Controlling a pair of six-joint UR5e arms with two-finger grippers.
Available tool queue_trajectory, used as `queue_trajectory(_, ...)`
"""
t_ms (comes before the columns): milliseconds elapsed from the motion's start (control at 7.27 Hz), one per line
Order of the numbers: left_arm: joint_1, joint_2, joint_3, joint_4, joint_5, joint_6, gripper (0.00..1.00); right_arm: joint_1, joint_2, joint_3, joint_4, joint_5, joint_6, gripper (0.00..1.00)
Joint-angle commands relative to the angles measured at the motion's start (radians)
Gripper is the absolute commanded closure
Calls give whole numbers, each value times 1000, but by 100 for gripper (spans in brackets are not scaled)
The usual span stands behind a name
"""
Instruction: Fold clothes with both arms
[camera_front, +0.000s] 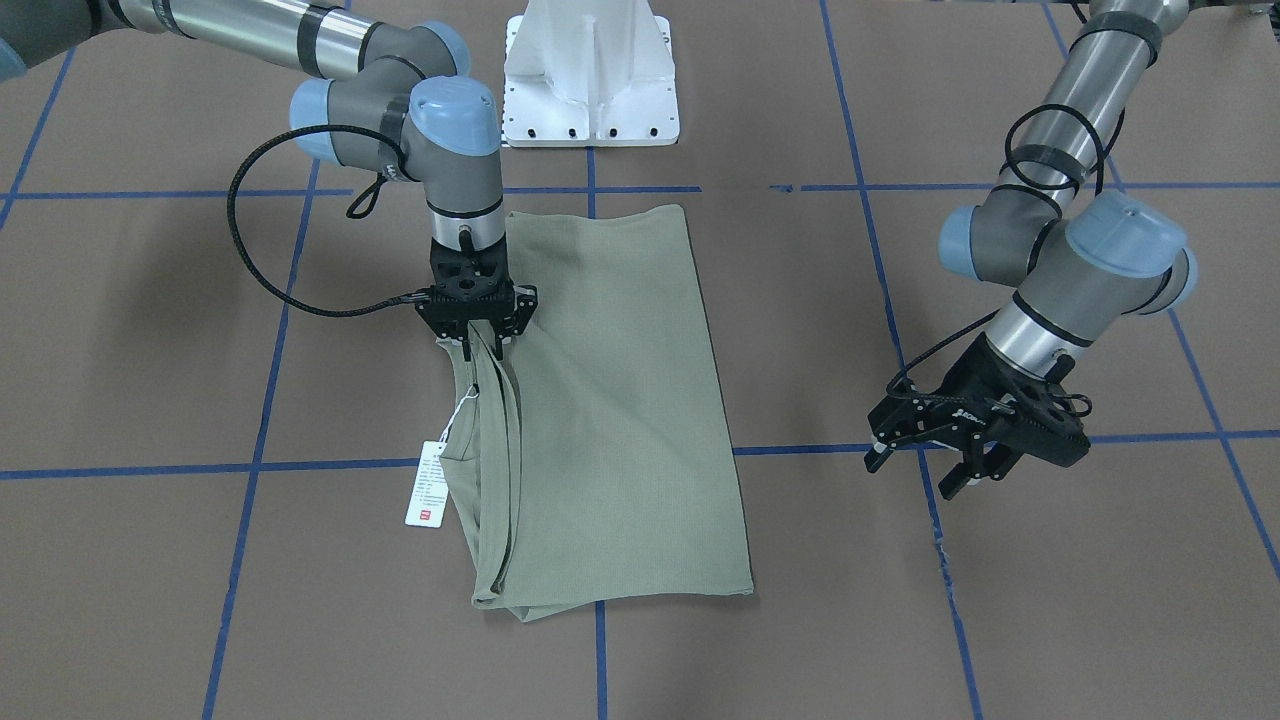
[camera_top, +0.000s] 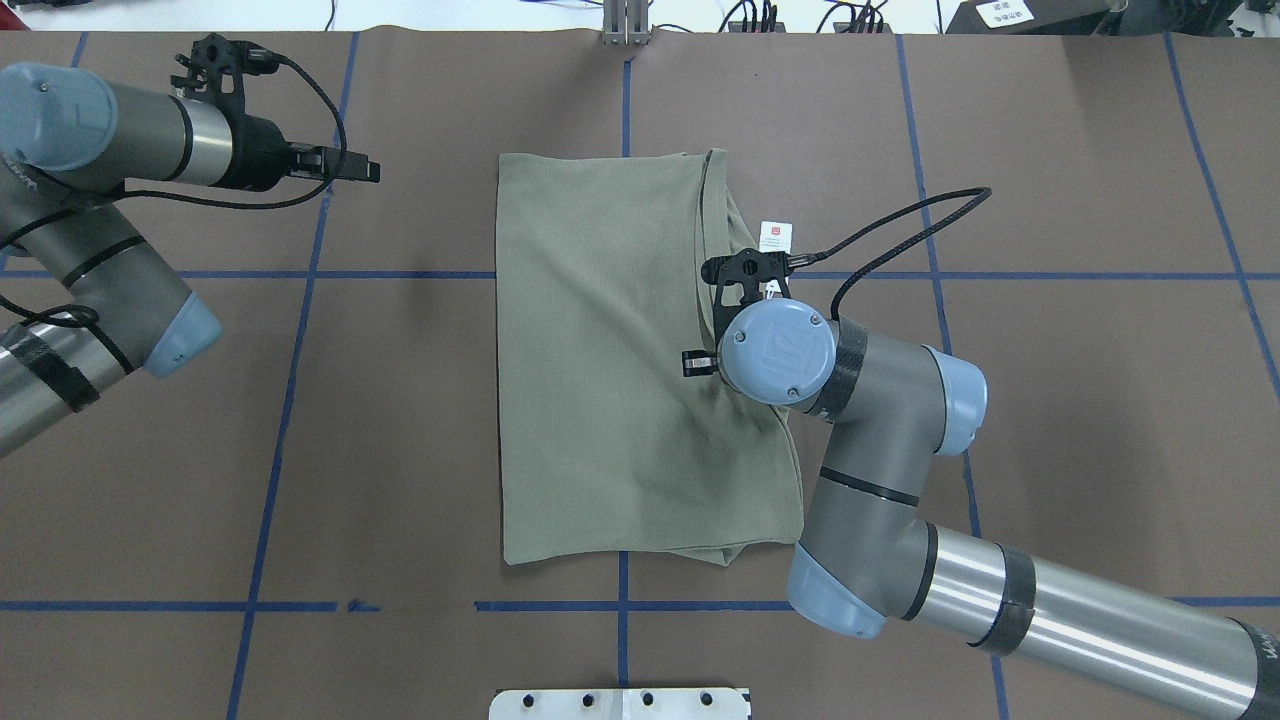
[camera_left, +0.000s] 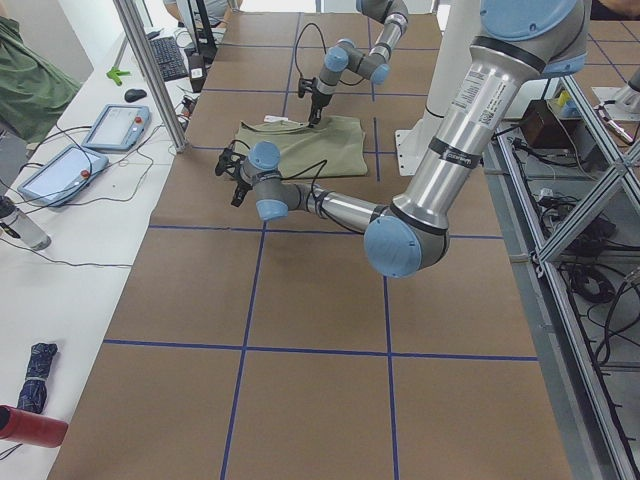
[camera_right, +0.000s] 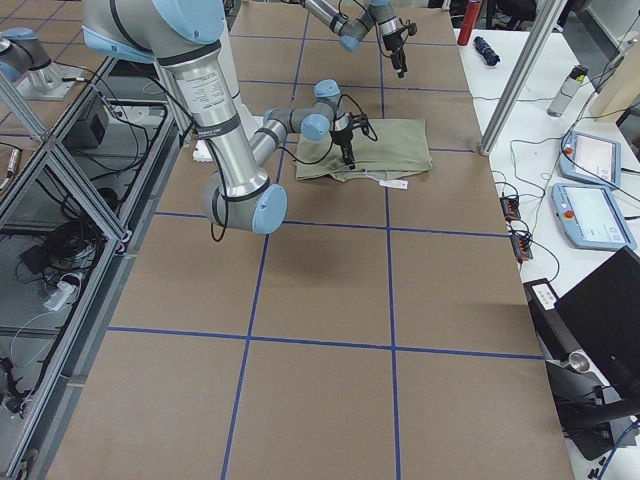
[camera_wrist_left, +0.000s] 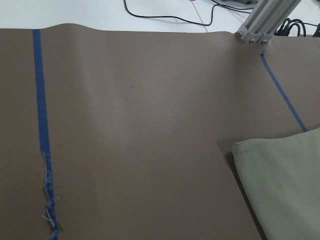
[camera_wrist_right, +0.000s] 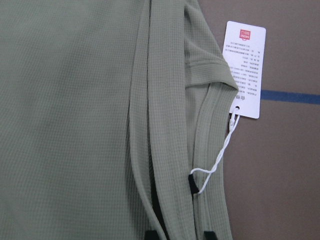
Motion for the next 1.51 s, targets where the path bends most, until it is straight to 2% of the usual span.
queue_trajectory(0,1,0,0,0,0,2,0,-4,0,7,2,0,9,100)
queue_trajectory(275,1,0,-1,-1,0,0,0,5,-28,53,-1,0,9,100)
queue_trajectory(412,1,0,-1,-1,0,0,0,5,-80,96,-3,0,9,100)
queue_trajectory(688,1,0,-1,-1,0,2,0,7,-143,122,-1,-6,12,100)
queue_trajectory(825,1,0,-1,-1,0,2,0,4,-146,115,-1,-12,14,25)
queue_trajectory(962,3,0,-1,-1,0,0,0,2,-142,116,0,-11,12,0)
queue_trajectory(1238,3,0,-14,0,-3,-9,0,57,-116,122,2,4,3,0)
queue_trajectory(1375,3,-3,-39,3,-3,-71,0,83,-99,139,38,53,12,0)
